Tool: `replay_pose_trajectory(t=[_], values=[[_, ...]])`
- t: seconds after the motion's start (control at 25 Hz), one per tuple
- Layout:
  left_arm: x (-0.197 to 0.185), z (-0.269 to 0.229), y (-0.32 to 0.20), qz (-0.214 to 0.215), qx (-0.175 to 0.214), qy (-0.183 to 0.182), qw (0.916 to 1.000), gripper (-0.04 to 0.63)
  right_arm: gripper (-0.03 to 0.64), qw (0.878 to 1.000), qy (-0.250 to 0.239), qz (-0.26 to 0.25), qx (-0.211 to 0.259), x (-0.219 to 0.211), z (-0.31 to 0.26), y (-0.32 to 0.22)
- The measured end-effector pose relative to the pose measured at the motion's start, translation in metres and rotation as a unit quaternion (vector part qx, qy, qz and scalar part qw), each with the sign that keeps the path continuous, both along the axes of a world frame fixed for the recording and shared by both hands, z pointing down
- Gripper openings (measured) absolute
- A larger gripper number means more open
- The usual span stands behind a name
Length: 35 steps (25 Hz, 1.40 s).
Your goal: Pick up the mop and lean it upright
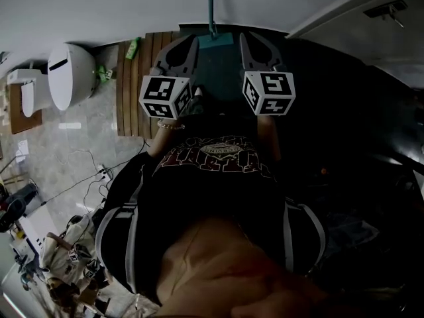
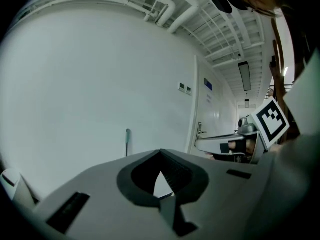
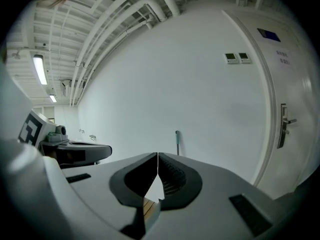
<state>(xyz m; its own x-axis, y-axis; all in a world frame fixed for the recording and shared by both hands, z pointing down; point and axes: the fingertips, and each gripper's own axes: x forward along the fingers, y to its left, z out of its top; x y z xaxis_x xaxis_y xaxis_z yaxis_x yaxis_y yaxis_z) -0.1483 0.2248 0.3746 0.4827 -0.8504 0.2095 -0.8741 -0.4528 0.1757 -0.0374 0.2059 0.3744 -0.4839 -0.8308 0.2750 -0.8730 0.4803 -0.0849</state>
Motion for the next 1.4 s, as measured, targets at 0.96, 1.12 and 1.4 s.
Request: replay_pose_trajectory(t=[0.96,1.12,1.4], values=[[-0.057,0.002,-0.128,0.052,-0.007,0.002,0.9986,0.046,0.020,1.000,0.002,0.031,0.003,-0.067,-0.003,-0.123],[-0.053,0.003,-0.157,0.044,-0.011,0.002,0.9990,0.046,0.020,1.000,0.001,0.023,0.000,-0.063,-0.002,-0.155],[-0.041,-0.001,-0.216,0.023,-0.007,-0.002,0.9997,0.046,0.020,1.000,-0.007,-0.004,-0.001,-0.059,-0.002,-0.219]])
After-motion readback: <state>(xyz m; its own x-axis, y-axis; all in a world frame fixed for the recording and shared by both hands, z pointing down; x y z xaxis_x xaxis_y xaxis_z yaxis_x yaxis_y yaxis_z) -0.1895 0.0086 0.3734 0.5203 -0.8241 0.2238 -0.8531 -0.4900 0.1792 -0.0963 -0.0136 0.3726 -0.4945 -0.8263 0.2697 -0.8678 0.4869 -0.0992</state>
